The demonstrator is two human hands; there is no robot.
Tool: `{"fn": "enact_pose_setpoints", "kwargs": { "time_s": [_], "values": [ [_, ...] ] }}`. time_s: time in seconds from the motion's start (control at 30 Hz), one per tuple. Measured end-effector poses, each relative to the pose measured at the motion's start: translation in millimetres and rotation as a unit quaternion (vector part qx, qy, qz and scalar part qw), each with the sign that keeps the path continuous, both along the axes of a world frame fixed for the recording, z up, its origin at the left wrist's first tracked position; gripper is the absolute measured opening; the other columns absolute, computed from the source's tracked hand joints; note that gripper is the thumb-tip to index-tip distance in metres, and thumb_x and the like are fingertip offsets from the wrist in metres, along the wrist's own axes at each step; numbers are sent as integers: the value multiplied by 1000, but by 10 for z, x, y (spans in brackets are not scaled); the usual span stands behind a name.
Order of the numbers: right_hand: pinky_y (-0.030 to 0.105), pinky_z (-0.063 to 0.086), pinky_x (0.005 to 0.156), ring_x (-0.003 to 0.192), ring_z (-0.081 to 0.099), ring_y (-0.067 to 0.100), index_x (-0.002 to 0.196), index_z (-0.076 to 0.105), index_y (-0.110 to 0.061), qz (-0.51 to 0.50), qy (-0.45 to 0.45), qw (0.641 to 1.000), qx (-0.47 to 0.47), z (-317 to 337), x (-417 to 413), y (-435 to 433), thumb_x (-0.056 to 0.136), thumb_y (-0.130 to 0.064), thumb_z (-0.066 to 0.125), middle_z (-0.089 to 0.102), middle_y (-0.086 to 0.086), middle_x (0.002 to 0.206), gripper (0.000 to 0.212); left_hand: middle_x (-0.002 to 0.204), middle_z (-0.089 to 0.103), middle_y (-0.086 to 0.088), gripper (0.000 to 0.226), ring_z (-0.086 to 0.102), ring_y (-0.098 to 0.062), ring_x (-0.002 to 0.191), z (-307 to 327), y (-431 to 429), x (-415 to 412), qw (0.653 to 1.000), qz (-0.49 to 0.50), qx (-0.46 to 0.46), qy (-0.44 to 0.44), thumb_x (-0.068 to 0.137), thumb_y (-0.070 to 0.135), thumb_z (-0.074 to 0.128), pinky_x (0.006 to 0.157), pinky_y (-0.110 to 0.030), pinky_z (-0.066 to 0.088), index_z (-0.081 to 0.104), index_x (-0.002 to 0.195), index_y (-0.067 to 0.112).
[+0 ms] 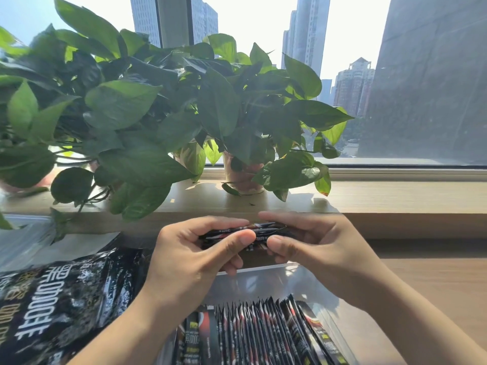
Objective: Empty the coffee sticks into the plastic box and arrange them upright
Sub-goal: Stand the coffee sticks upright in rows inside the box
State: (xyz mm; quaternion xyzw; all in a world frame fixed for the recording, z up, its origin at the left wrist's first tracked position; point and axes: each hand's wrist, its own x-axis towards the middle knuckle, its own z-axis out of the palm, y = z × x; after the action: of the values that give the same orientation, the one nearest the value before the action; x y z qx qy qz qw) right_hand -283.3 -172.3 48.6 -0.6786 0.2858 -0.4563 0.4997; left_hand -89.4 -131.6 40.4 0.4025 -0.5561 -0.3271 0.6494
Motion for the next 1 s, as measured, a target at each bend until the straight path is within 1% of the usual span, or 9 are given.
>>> {"fn": "enact_pose_setpoints", "kwargs": {
  "time_s": [0.17,0.27,0.33,0.4,0.57,0.63,0.73,0.87,1.0],
  "values": [
    [27,61,81,83,72,21,103,80,-24,-1,-11,1000,8,43,-5,30,69,-19,79,79,13,97,34,54,67,-11,19,57,-14,43,38,17,-29,999,-6,19,37,62,19,79,45,-18,48,82,78,11],
    [25,61,77,87,77,25,107,78,-18,7,-43,998,35,66,-5,45,73,-20,72,79,7,101,35,59,70,-6,16,56,-12,44,49,14,-32,998,12,26,54,62,20,79,44,-17,47,82,77,14],
    [24,61,77,89,77,27,107,76,-11,11,-64,996,55,73,7,49,75,-15,70,79,8,103,33,64,72,-3,15,57,-11,45,50,7,-28,998,17,29,61,63,20,80,44,-17,47,82,77,15],
    [22,61,75,87,77,26,105,76,-7,13,-80,994,68,91,18,61,75,-8,69,79,10,101,32,58,68,-3,18,56,-10,45,49,2,-29,997,14,37,64,62,23,79,44,-17,46,82,79,17],
    [21,60,71,81,77,22,104,75,-5,4,-87,995,56,108,10,74,69,-3,71,79,13,94,35,52,64,-7,28,58,-12,45,56,28,-33,998,-31,59,6,67,36,72,49,-17,50,81,89,19],
    [21,61,71,79,77,20,104,74,-5,3,-93,994,50,103,10,77,70,-3,70,79,12,91,35,52,64,-8,30,58,-12,44,59,41,-41,997,-43,61,-10,71,34,70,50,-17,50,79,96,20],
    [24,61,80,85,76,19,112,73,-10,0,-56,998,22,100,16,84,69,-8,74,80,10,94,43,52,64,-6,26,58,-11,45,66,37,-41,998,-22,59,3,72,28,72,48,-17,50,79,94,17],
    [25,60,84,84,75,15,110,75,-14,-25,-25,999,3,81,15,75,67,-11,78,80,7,95,43,59,70,-1,26,61,-9,51,61,31,-35,997,-25,77,12,69,27,74,51,-15,52,79,93,18],
    [19,60,75,76,76,13,102,76,-9,-37,-43,998,29,61,8,48,70,-4,75,80,8,87,33,73,76,1,27,66,-6,58,55,46,-16,993,-60,99,29,67,23,75,59,-13,55,80,94,22]
  ]
}}
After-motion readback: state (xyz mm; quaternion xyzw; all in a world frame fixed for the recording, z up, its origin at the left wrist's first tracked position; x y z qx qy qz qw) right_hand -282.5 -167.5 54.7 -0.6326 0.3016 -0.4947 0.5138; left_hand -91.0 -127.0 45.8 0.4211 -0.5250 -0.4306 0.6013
